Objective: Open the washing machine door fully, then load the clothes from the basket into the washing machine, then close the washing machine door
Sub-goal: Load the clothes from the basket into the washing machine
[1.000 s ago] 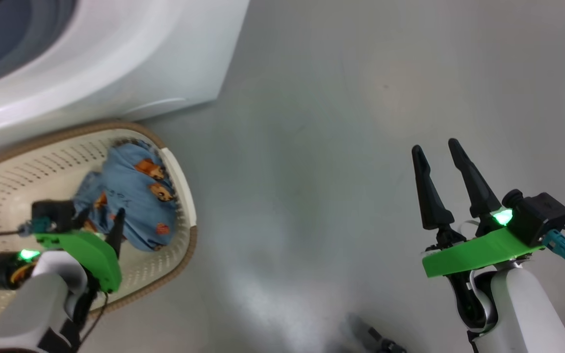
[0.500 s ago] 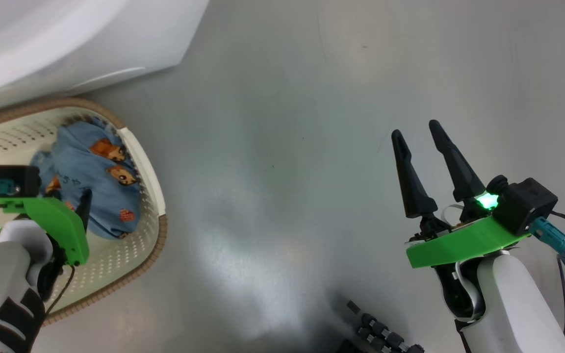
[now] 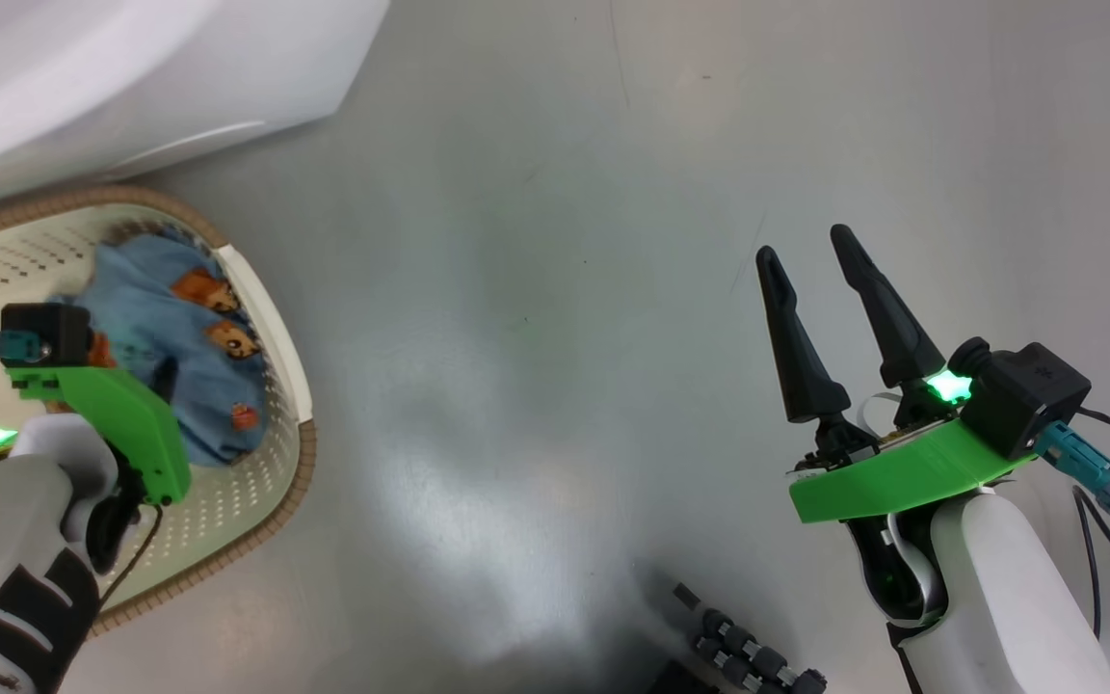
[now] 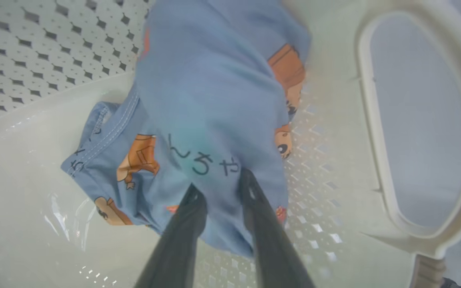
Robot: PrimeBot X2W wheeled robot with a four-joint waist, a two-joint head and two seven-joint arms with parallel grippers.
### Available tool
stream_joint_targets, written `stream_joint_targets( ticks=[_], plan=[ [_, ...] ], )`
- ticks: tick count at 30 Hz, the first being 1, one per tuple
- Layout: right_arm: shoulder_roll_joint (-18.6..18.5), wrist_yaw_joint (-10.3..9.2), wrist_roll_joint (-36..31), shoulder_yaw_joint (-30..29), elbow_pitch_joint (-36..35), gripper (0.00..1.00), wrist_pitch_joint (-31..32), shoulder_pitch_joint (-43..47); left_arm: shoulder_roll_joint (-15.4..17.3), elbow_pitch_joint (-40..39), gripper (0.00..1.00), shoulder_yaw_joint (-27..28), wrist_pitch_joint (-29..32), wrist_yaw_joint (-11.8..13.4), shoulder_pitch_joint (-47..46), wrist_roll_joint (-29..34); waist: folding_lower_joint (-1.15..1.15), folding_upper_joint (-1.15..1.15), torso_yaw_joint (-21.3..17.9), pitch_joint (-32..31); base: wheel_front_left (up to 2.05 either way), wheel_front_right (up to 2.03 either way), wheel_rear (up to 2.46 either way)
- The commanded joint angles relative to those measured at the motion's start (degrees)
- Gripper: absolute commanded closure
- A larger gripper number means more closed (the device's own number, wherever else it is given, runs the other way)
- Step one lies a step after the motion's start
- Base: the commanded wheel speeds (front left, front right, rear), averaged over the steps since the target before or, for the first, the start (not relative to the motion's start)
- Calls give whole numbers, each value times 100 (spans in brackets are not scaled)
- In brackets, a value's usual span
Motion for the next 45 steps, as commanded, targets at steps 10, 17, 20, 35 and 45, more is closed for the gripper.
stream_joint_targets(
  ticks=[10, 17, 20, 35, 45],
  plan=[
    [-41, 9, -70, -69, -71, 0, -68, 237, 32, -180, 100, -266, -888, -9, 208, -939, 0, 0, 243, -511, 0, 0, 0],
    [-198, 9, -80, -166, 77, 0, -68, 362, -8, -187, 100, -264, -1340, -9, 651, -1362, 0, 0, 514, -1134, 0, 0, 0],
    [-265, 9, -81, -179, 114, 0, -68, 421, -8, -197, 100, -213, -1375, -9, 781, -1405, 0, 0, 608, -1330, 0, 0, 0],
    [-751, 9, -48, -243, 402, 0, -68, 1097, -244, -892, 100, 2194, -1389, -9, 2076, 326, 0, 0, 1348, -2771, 0, 0, 0],
    [-887, 9, -23, -334, 457, 0, -68, 1489, -550, -1991, 100, 3720, -1389, -9, 2921, 1795, 0, 0, 1625, -3365, 0, 0, 0]
  ],
)
